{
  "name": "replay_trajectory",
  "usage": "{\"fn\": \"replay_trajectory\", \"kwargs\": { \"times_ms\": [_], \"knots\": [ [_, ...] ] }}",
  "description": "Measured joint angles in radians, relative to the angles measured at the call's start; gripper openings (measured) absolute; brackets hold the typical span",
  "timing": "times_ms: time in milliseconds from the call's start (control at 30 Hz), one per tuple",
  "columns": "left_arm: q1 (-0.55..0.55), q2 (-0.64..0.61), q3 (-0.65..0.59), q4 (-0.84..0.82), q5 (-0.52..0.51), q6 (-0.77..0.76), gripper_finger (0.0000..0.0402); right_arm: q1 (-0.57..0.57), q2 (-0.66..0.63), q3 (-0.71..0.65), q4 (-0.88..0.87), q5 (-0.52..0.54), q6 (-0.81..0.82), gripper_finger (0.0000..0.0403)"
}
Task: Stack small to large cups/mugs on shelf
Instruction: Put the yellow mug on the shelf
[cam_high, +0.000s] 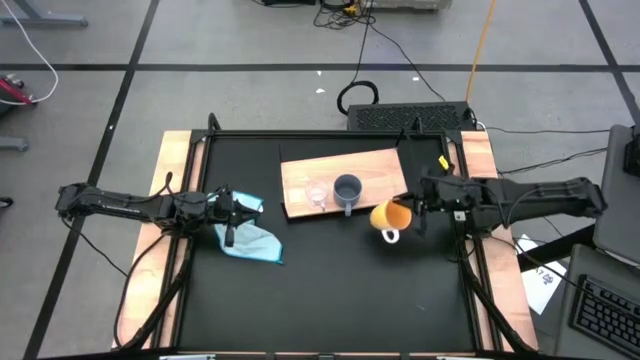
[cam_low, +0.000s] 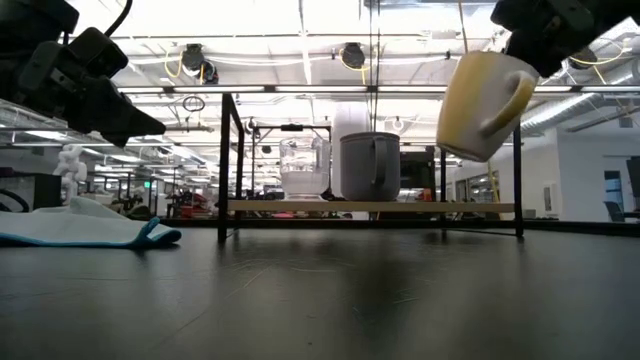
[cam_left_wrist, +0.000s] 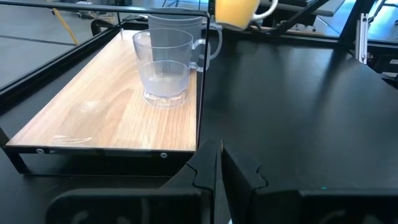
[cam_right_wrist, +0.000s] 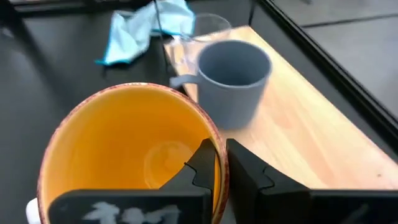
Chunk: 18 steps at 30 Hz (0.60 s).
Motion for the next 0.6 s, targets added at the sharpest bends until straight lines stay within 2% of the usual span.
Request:
{"fn": "replay_trajectory", "kwargs": {
  "times_ms": [200,367,600],
  "knots": [
    [0.0,0.0,0.0,0.003,-0.025,0.0,0.0024,-0.059,0.059,0.108,-0.053,-0.1,-0.037,0.0013],
    [0.0,0.0,0.0,0.014,-0.04,-0.001,0.0024,-0.091,0.15,0.199,-0.143,-0.101,-0.087,0.0012],
    [0.0,0.0,0.0,0.021,-0.04,-0.001,0.0024,-0.192,0.292,0.325,-0.256,-0.1,-0.164,0.0011]
  ]
}}
